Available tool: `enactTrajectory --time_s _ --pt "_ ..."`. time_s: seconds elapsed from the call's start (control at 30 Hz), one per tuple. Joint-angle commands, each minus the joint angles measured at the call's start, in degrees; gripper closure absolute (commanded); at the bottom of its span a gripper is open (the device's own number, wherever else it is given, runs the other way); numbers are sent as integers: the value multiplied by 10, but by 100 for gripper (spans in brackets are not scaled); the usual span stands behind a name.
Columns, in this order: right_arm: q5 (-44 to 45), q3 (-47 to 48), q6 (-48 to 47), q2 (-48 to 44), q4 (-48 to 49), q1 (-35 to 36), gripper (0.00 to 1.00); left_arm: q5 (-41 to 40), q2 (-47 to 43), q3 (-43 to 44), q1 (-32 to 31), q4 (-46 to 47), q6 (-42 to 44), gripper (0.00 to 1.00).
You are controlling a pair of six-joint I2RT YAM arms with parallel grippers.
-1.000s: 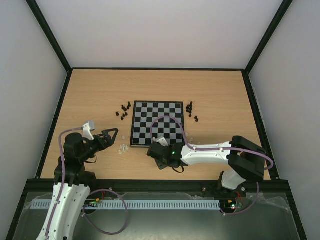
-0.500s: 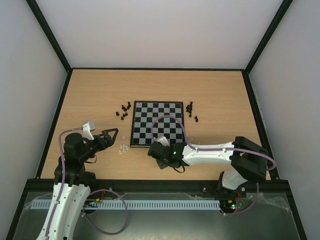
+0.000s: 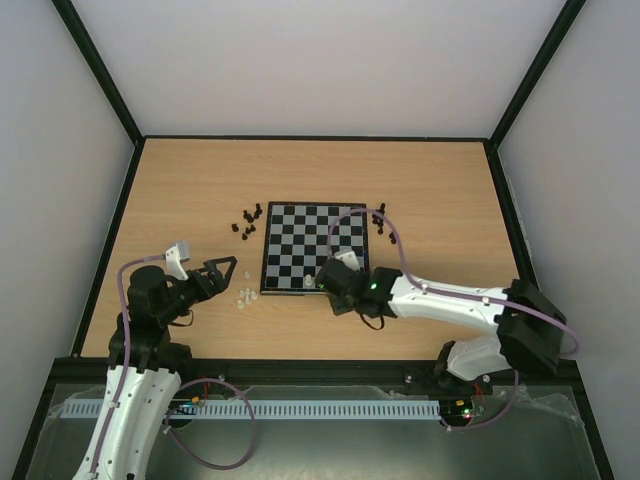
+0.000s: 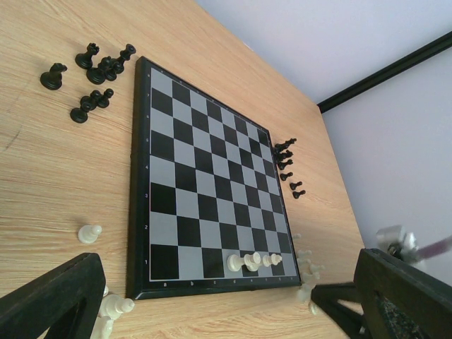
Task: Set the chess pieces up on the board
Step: Pick up the chess piece at the center of the board, then place the chess piece on the chessboard.
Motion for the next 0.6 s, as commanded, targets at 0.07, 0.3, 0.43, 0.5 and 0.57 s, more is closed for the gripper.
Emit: enactTrajectory --time_s 0.07,0.3,0.43,0.5,0.57 --pt "19 9 -26 -45 -62 -80 94 1 1 -4 -2 10 2 0" --pt "-12 14 -73 -28 -38 -159 94 2 4 -4 -2 12 4 1" --pt "-26 28 -84 -3 -25 -184 94 2 3 -4 -2 12 4 0" --pt "-30 40 -88 12 -21 -188 94 3 5 -3 -2 12 4 1" --pt "-33 48 -90 27 -19 -188 94 3 5 -3 -2 12 5 0"
